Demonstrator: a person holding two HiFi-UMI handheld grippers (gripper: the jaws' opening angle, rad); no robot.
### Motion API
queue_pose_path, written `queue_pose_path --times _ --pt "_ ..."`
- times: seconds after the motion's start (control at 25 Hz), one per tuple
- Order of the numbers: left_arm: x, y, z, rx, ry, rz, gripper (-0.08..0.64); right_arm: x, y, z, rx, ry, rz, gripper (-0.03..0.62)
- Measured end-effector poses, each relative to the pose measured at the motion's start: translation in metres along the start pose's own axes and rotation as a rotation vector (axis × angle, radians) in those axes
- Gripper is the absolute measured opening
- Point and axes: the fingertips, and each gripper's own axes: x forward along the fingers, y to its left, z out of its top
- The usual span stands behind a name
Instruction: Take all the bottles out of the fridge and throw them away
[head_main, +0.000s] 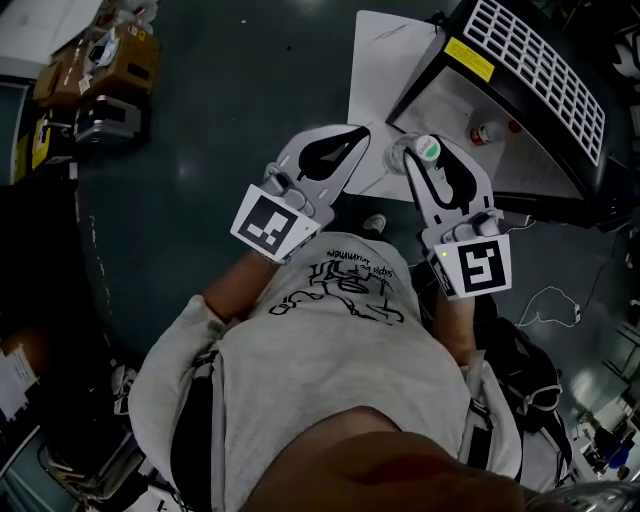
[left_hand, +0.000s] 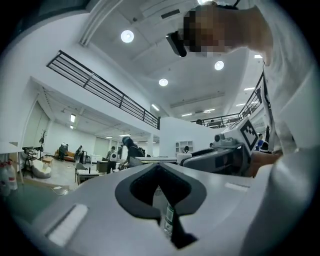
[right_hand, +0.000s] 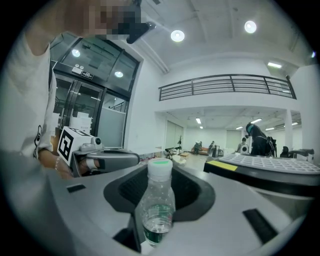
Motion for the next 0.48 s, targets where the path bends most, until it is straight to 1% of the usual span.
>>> queue_pose_path --times 0.12,0.24,0.36,0.48 --pt "-0.011 0.011 0.002 0.005 -0.006 0.013 0.008 0.012 0.009 0.003 0.013 -0.002 0.008 0.150" --pt "-0.023 0.024 0.006 0.009 -0.006 0.028 0.008 0.026 0.020 0.008 -0.006 -0.009 0.026 0.150" --pt "-0.037 0.036 0.004 -0.004 0.014 0.043 0.008 0.040 0.032 0.012 -0.018 -0.012 0.044 0.150" --pt "-0.051 0.050 0.006 0.006 -0.002 0.057 0.009 0.053 0.045 0.015 -0.016 -0.012 0.059 0.150"
